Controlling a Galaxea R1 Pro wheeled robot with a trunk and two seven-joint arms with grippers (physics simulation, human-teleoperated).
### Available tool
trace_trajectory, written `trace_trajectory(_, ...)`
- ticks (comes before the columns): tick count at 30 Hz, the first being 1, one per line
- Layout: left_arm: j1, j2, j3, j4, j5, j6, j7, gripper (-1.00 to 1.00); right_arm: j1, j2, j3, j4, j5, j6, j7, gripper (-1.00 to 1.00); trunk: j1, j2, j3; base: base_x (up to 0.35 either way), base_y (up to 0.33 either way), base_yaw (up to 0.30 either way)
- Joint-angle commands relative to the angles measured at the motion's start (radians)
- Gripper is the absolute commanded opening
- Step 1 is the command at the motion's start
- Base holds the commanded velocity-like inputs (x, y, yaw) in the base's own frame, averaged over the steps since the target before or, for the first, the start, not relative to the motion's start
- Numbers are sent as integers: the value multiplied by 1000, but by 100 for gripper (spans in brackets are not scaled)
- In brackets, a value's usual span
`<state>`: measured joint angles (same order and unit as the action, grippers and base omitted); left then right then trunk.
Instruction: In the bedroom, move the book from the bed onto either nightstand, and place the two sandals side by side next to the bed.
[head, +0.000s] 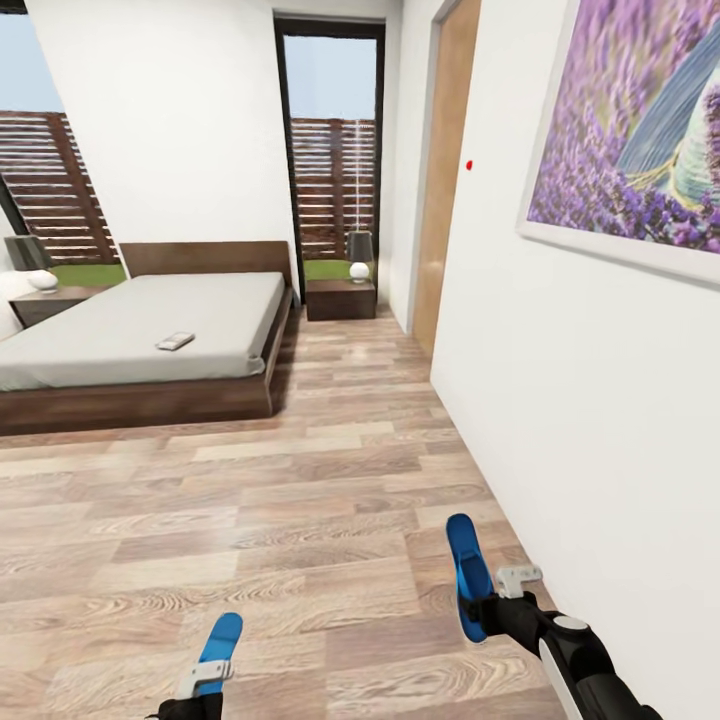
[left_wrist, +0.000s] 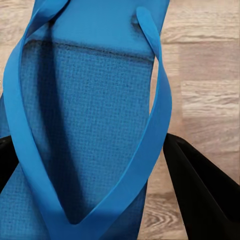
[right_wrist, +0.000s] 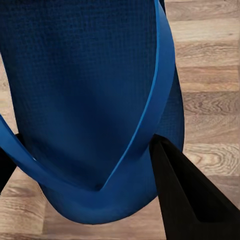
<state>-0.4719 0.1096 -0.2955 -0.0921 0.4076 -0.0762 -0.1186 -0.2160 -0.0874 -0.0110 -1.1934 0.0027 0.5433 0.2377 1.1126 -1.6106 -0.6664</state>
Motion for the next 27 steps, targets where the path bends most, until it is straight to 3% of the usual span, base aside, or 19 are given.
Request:
trace_trajectory(1,0,0,-8,1,9,-4,-4,-100,0,0,-1,-1,-1,6,2,-100,1,0,-1,338,5,0)
trace_trajectory(27,21,-2,-10,1,8,-34,-3,-100,-1,3,5,31,-1,3,1,-100,1,0,-1,340,1,0)
